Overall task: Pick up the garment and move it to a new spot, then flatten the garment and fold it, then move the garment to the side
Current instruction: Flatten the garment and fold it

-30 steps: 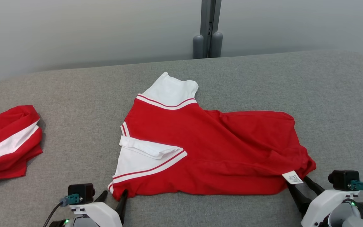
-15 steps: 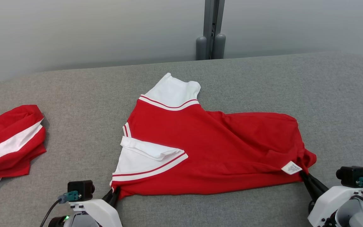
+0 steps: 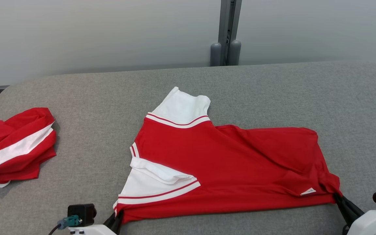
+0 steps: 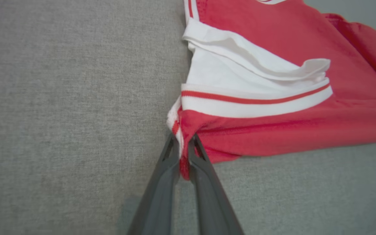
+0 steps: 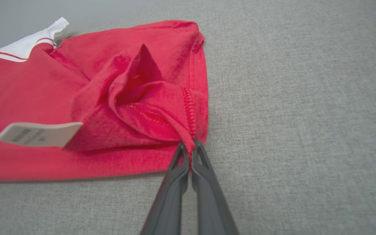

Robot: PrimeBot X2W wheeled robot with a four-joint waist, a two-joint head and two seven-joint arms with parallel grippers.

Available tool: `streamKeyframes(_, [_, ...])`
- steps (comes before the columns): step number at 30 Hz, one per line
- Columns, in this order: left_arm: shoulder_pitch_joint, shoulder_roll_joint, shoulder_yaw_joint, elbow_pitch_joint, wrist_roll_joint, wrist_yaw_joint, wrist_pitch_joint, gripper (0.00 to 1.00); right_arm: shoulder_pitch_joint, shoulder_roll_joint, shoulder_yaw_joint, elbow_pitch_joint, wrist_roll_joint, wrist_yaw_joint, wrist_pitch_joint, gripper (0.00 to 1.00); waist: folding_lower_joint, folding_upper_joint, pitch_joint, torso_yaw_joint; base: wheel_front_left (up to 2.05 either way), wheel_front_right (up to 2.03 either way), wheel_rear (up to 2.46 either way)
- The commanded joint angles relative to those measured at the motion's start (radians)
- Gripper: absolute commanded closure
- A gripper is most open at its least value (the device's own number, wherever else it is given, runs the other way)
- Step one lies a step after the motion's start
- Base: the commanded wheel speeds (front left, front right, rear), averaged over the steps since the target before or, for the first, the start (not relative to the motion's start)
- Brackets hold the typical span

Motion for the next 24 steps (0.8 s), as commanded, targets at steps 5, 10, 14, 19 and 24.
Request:
streamKeyframes(5, [0.063,0.042,-0.004,-0.093,0.004,0.058,0.01,1.0,0.065,-0.032,-0.046,-0.064,0.011,-0.001,0.018,1.0,0.0,-0.0001,-0.002,-0.003,0.0,0.0,0.0])
streamKeyframes(10, [0.109,0.08,-0.01,-0.189,0.007,0.111,0.032,1.0,0.118,-0.046,-0.079,-0.135,0.015,-0.001,0.043,1.0,0.0,-0.0001,-0.012,-0.006,0.0,0.0,0.0])
streamKeyframes(14, [0.118,0.107,-0.018,-0.223,0.006,0.13,0.062,1.0,0.156,-0.047,-0.1,-0.17,0.022,-0.001,0.102,1.0,0.0,-0.0001,-0.016,-0.004,0.0,0.0,0.0])
streamKeyframes(19, [0.116,0.11,-0.023,-0.226,0.001,0.136,0.082,1.0,0.196,-0.031,-0.134,-0.211,0.032,-0.001,0.161,0.54,0.0,-0.0001,-0.013,-0.004,0.0,0.0,0.0])
streamKeyframes(24, [0.115,0.105,-0.024,-0.224,-0.014,0.127,0.096,0.0,0.215,-0.02,-0.167,-0.243,0.018,0.0,0.197,0.0,0.0,-0.0001,-0.007,-0.01,0.0,0.0,0.0])
